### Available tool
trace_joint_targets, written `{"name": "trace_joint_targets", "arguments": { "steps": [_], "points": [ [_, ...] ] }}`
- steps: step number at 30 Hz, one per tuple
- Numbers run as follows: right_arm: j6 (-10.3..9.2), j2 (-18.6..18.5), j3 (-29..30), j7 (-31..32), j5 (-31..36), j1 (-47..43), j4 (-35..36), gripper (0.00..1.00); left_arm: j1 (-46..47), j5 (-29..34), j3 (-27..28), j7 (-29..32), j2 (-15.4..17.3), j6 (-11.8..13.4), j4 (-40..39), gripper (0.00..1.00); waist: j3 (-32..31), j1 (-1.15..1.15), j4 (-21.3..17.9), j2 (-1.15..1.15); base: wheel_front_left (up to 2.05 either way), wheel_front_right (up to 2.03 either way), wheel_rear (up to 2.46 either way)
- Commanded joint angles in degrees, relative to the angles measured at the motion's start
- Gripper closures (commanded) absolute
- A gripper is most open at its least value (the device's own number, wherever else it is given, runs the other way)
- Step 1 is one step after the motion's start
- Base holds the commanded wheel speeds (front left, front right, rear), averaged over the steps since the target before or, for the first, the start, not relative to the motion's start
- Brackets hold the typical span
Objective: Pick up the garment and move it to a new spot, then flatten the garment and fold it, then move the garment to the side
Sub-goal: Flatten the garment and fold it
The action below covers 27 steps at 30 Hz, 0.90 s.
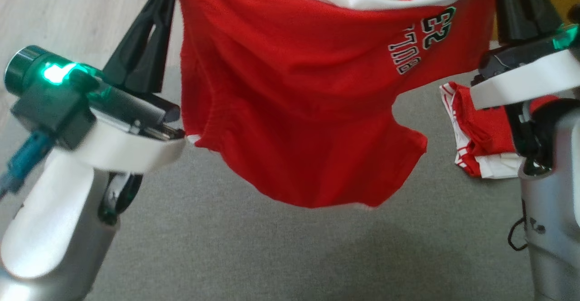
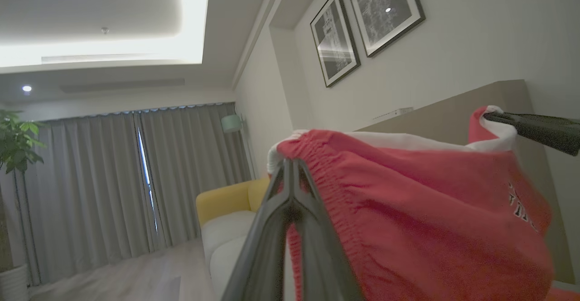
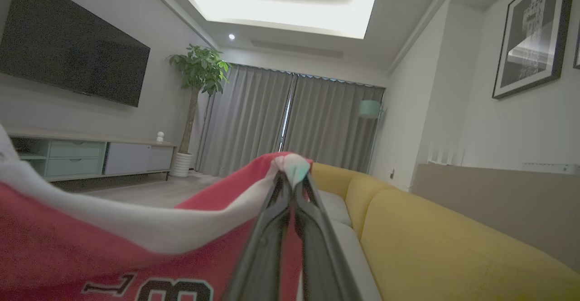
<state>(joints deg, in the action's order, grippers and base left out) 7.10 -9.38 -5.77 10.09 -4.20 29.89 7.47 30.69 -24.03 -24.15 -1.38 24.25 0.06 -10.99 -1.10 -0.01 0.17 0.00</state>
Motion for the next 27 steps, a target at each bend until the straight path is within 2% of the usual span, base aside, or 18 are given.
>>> {"name": "trace_joint_targets", "arguments": {
  "steps": [1,4,9,14,19,23,27],
  "points": [
    [0.39,0.73,-1.11,0.64,-0.27,2.61,1.22,1.0,4.12,-0.97,3.14,0.42,1.92,0.4,-0.35,1.0,0.98,0.01,-0.14,0.0,0.0,0.0,0.0],
    [0.39,0.71,-1.9,1.31,-1.22,6.2,-1.33,1.0,7.22,-3.07,4.32,0.46,1.59,-0.73,4.09,1.0,4.71,0.01,-0.48,0.0,0.0,0.0,0.0],
    [0.39,-0.12,-4.14,-0.49,-1.7,17.72,-11.49,1.0,18.53,-3.71,5.15,-0.84,1.37,-3.94,15.74,1.0,13.01,0.01,-0.98,0.0,0.0,0.0,0.0],
    [0.39,1.22,-5.66,-6.43,-0.53,33.33,-26.14,1.0,33.32,-3.19,5.05,-3.8,0.26,-5.94,30.16,1.0,20.14,0.01,-2.04,0.0,0.0,0.0,0.0],
    [0.39,3.64,-2.54,-15.21,3.35,47.08,-39.88,1.0,46.66,-2.0,4.54,-9.09,-0.82,-6.83,42.66,1.0,24.88,0.01,-2.85,0.0,0.0,0.0,0.0],
    [0.39,5.14,0.44,-20.92,6.25,52.28,-48.16,1.0,52.12,-1.85,3.72,-12.29,-2.5,-7.22,49.71,1.0,27.48,0.01,-2.76,0.0,0.0,0.0,0.0],
    [0.39,5.81,2.02,-22.94,7.02,52.36,-53.38,1.0,52.37,-2.14,3.04,-13.33,-3.89,-7.4,52.97,1.0,28.96,0.01,-2.38,0.0,0.0,0.0,0.0]
  ]
}}
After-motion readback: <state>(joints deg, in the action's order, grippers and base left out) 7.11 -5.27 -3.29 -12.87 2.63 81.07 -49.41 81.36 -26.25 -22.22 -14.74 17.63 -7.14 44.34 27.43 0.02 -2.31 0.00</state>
